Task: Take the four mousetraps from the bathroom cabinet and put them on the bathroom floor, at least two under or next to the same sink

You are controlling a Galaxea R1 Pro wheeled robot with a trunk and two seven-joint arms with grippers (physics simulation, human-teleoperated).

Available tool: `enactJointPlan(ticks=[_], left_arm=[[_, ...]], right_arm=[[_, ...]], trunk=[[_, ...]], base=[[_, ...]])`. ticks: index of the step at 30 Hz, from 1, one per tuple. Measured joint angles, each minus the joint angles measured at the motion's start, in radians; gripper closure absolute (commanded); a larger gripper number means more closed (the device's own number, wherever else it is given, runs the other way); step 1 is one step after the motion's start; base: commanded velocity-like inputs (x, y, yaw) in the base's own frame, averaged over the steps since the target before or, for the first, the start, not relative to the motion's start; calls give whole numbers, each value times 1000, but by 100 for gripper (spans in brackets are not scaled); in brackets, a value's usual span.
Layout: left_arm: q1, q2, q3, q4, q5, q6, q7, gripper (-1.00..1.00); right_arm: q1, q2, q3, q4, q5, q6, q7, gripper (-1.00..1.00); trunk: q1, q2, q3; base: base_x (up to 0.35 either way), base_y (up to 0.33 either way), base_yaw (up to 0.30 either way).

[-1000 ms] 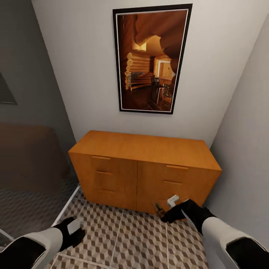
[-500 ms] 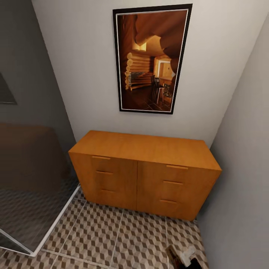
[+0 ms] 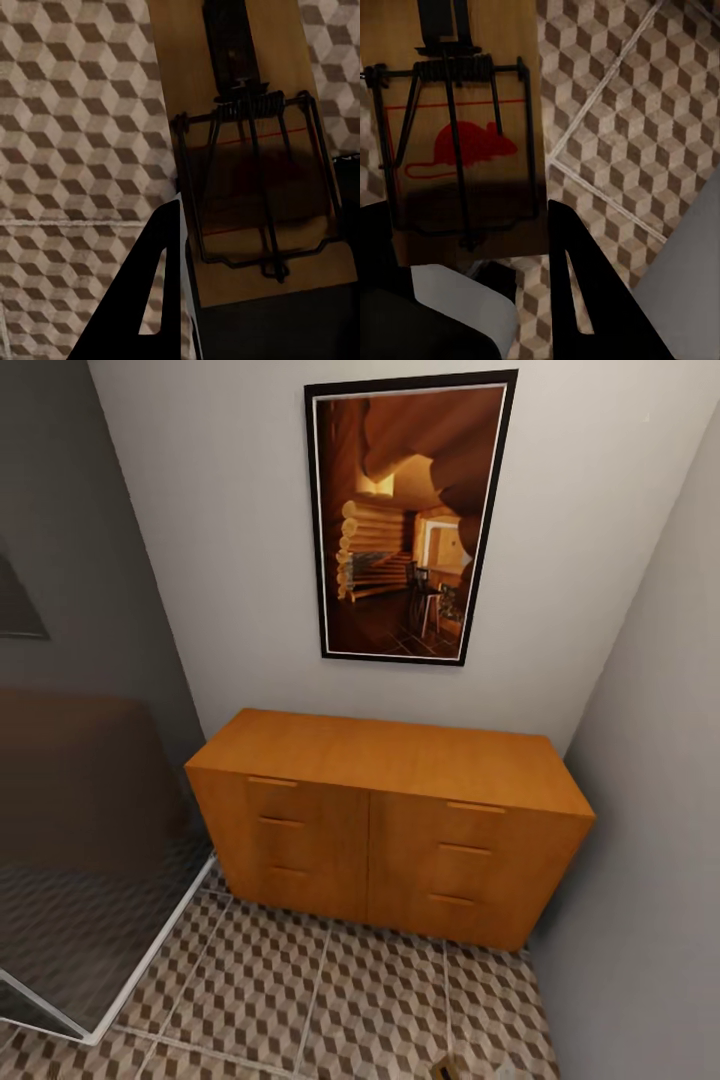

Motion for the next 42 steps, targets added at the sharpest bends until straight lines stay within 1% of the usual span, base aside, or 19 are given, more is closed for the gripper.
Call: enactJointPlan(ticks=[3,6,29,32,34,37,38,40,42], left_arm=[[0,0,0,-1,0,0,0,100],[0,-1,0,-1,1,-1,0,100],[0,-1,2,-1,2,-1,0,100],[0,0,3,0,2,-1,1,100],[0,1,4,0,3,-1,2,100],[0,1,5,0,3,-2,4,100],[1,2,5,0,3,-2,4,100],[0,2,5,-1,3,-2,5,100],[0,2,5,-1,3,-2,6,100]], right_arm=[[15,16,0,2,1,-3,-1,100],[21,19,-1,2,0,-4,-2,100],[23,19,-2,2,0,-6,-4,100],[23,15,-3,-1,-3,-7,-7,100],[23,14,-5,-5,-9,-8,-9,100],[23,16,-9,-8,-43,-23,-16,100],[23,17,-9,-8,-48,-27,-20,100],[23,19,-14,-7,-64,-36,-50,100],[23,21,-15,-6,-80,-40,-118,100]], trunk=[[0,0,-1],[0,0,-2],[0,0,-3],[0,0,-3],[0,0,-3],[0,0,-3],[0,0,-3],[0,0,-3],[0,0,-3]], base=[[0,0,241],[0,0,275],[0,0,287],[0,0,289],[0,0,289],[0,0,290],[0,0,290],[0,0,290],[0,0,290]])
